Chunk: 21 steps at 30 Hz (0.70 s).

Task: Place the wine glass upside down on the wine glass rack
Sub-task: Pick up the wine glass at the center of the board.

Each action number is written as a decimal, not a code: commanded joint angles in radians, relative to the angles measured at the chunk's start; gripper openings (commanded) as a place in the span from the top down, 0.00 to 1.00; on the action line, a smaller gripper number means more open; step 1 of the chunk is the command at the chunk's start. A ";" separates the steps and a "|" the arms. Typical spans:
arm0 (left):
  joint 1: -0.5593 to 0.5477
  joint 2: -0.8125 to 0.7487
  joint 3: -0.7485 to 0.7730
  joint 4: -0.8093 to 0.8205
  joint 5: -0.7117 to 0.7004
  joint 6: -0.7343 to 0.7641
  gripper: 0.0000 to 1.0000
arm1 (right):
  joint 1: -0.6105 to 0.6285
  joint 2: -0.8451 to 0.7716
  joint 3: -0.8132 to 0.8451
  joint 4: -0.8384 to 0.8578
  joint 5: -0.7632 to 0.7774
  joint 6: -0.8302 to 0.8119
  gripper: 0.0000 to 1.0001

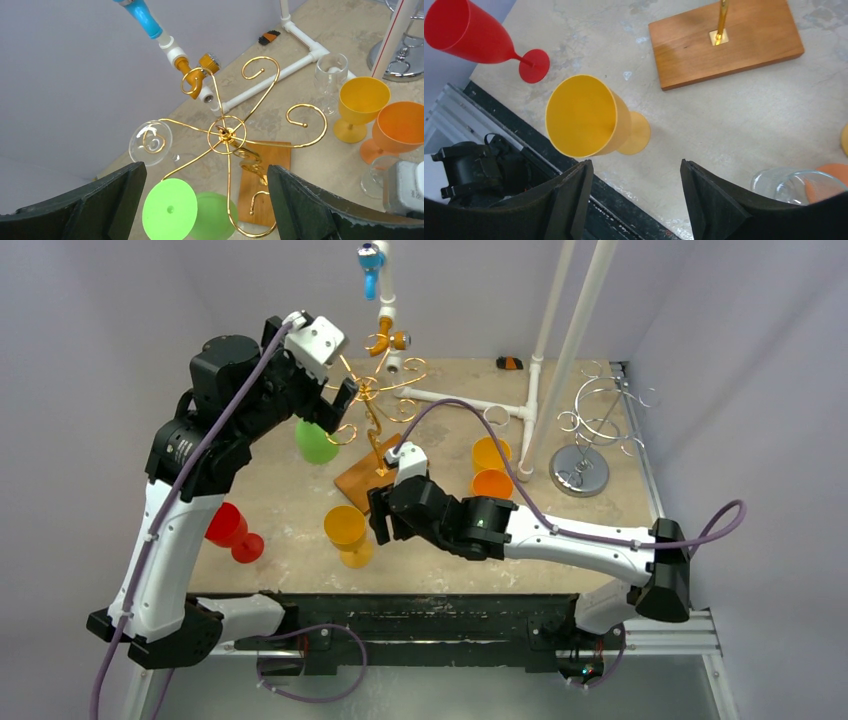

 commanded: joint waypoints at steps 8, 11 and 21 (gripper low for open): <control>0.004 -0.011 -0.039 -0.086 -0.017 -0.083 0.00 | -0.098 -0.163 -0.157 -0.121 0.043 0.018 0.37; 0.004 -0.007 -0.028 -0.084 -0.017 -0.084 0.00 | -0.141 -0.176 -0.207 -0.099 0.014 0.004 0.39; 0.004 0.007 0.038 -0.080 -0.051 -0.059 0.00 | -0.163 -0.110 -0.339 -0.005 -0.008 0.021 0.46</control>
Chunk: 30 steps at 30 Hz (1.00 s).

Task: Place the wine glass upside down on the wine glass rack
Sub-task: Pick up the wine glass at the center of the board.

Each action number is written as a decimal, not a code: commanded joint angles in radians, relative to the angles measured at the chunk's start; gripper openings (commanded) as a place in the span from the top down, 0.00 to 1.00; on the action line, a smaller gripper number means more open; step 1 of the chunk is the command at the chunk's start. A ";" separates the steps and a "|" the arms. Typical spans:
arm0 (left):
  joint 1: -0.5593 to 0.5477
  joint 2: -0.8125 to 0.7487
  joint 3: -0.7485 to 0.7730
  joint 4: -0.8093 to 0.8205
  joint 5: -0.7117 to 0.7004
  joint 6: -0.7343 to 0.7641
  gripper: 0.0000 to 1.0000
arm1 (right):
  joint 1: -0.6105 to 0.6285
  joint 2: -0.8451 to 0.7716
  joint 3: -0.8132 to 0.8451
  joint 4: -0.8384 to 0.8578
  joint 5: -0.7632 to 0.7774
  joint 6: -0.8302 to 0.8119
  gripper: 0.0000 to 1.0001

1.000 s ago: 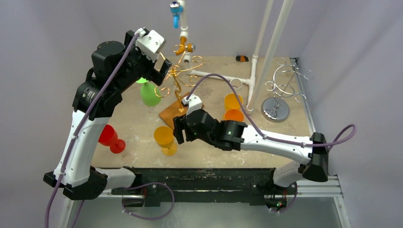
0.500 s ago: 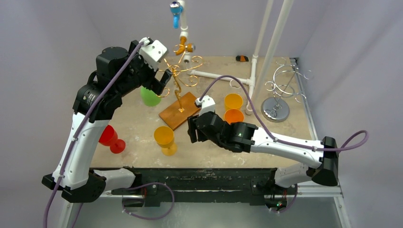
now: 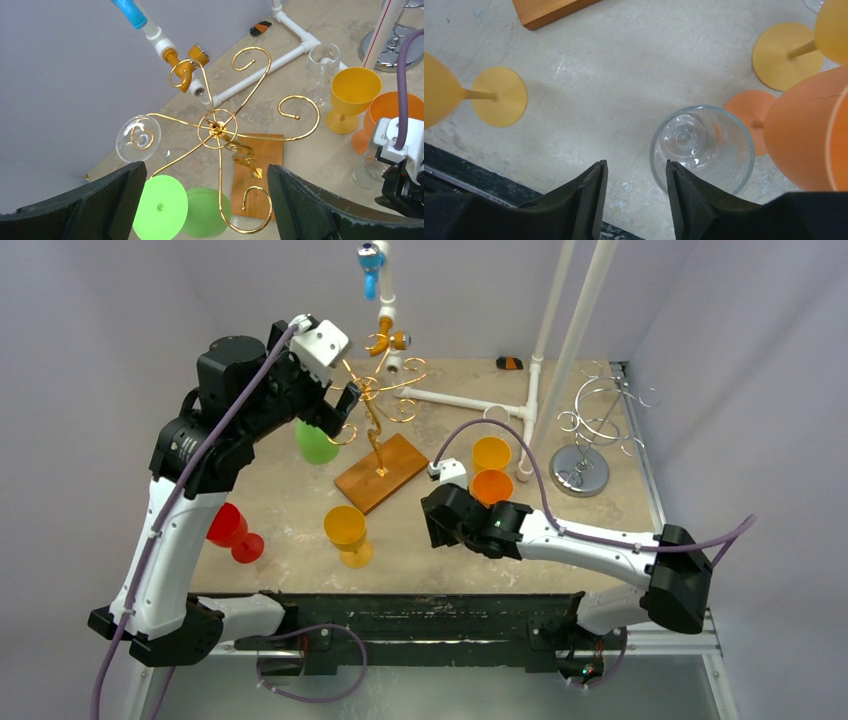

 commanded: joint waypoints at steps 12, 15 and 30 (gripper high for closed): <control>0.004 0.012 0.106 -0.048 -0.085 -0.046 0.00 | -0.011 0.071 -0.038 0.087 -0.004 -0.013 0.77; 0.004 0.014 0.119 -0.052 -0.074 -0.046 0.00 | -0.011 0.060 -0.016 0.060 0.004 -0.014 0.99; 0.004 -0.012 0.101 -0.101 0.270 -0.136 0.00 | -0.010 -0.250 0.461 -0.073 -0.083 -0.145 1.00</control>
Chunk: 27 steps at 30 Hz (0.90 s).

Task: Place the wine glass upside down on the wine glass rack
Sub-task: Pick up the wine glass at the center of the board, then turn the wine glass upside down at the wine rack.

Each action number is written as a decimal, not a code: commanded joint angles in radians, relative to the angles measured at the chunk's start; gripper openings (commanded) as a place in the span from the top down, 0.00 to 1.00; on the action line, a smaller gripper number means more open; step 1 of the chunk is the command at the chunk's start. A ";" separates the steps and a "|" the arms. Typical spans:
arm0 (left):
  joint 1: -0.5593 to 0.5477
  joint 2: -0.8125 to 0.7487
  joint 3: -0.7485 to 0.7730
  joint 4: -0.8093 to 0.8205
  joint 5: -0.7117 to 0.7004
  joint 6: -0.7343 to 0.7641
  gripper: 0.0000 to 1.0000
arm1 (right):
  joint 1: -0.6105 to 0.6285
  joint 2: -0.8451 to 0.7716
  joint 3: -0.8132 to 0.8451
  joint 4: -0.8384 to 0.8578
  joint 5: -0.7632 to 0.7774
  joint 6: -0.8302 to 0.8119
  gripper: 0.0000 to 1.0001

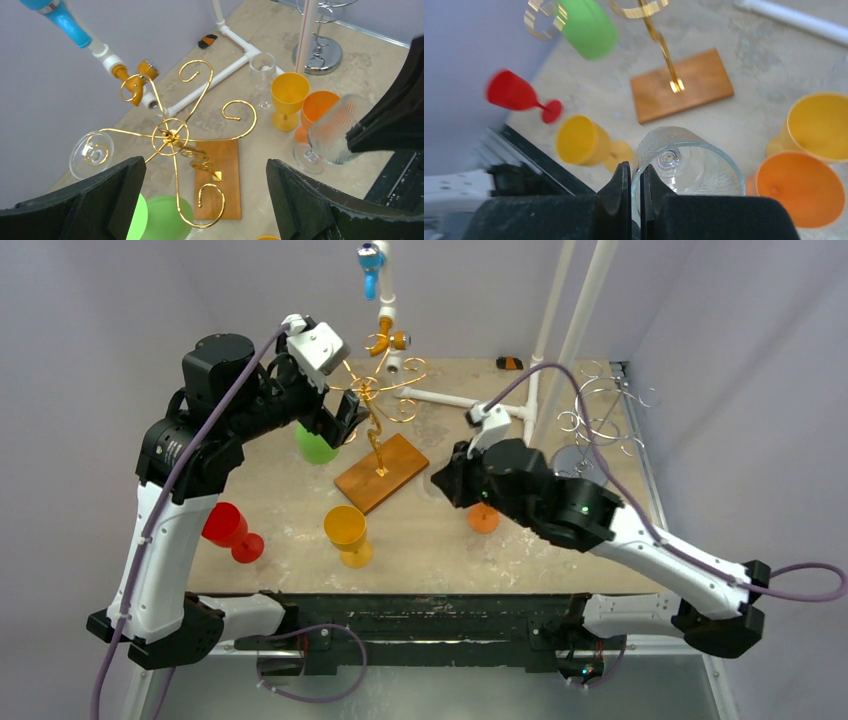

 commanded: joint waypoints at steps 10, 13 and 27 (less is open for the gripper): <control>0.003 -0.030 -0.022 -0.016 0.277 -0.158 0.00 | 0.002 0.025 0.476 0.072 0.001 -0.157 1.00; 0.003 -0.023 -0.058 0.012 0.312 -0.187 0.00 | 0.002 0.046 0.485 0.147 -0.008 -0.170 1.00; 0.003 0.014 -0.170 0.138 0.343 -0.264 0.14 | 0.002 0.065 0.458 0.334 -0.051 -0.170 1.00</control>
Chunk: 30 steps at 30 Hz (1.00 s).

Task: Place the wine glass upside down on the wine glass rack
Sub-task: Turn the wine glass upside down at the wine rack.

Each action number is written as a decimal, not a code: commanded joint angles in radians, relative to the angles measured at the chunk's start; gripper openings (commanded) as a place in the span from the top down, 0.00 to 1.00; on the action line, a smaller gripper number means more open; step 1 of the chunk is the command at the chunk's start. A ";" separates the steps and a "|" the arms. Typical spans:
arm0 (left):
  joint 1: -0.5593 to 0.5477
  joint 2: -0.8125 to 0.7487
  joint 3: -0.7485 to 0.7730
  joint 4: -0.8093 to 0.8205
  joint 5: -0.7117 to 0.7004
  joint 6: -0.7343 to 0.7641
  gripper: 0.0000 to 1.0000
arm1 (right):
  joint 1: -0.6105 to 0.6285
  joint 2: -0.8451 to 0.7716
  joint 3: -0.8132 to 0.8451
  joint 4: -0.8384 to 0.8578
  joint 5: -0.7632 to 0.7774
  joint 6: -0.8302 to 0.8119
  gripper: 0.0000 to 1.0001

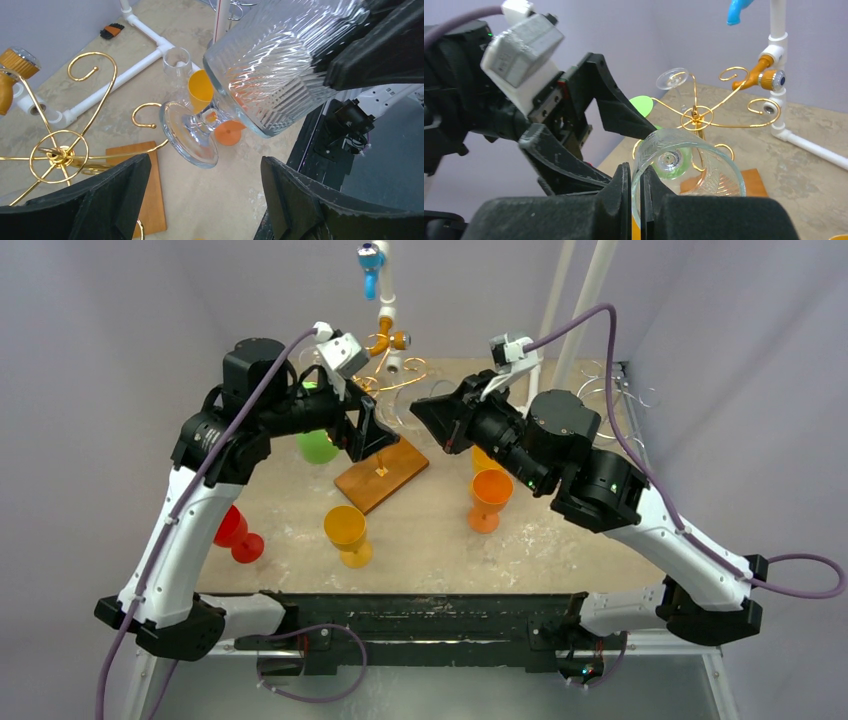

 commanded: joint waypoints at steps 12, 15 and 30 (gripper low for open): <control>0.003 0.038 0.003 0.148 -0.075 -0.051 0.61 | 0.002 -0.056 -0.089 0.269 -0.106 0.030 1.00; 0.003 0.033 0.002 0.162 -0.087 -0.016 0.73 | 0.001 -0.060 -0.118 0.287 -0.136 0.049 1.00; 0.003 0.000 0.028 0.160 -0.199 0.238 1.00 | 0.001 -0.118 -0.287 0.320 -0.230 0.154 0.58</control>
